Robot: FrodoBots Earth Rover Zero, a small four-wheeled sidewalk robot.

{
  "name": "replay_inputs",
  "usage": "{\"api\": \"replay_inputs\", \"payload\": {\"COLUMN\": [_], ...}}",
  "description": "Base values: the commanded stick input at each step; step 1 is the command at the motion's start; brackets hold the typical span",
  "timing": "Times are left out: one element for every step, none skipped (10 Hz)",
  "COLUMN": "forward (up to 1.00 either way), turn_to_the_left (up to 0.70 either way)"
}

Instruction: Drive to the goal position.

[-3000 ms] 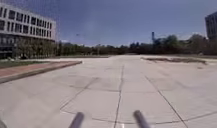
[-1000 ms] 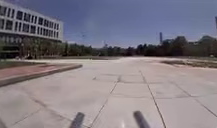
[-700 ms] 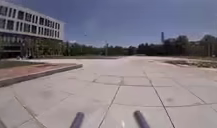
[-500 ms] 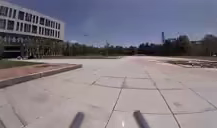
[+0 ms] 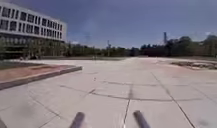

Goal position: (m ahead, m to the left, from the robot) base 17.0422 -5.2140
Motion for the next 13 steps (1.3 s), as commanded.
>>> {"api": "replay_inputs", "payload": {"forward": [0.85,0.85,0.85,0.85,0.85,0.85,0.85,0.85,0.85,0.85,0.85,0.85,0.85], "turn_to_the_left": [0.00,0.00,0.00,0.00,0.00,-0.25,-0.27,-0.27,-0.27,-0.27,-0.27,-0.19,0.00]}}
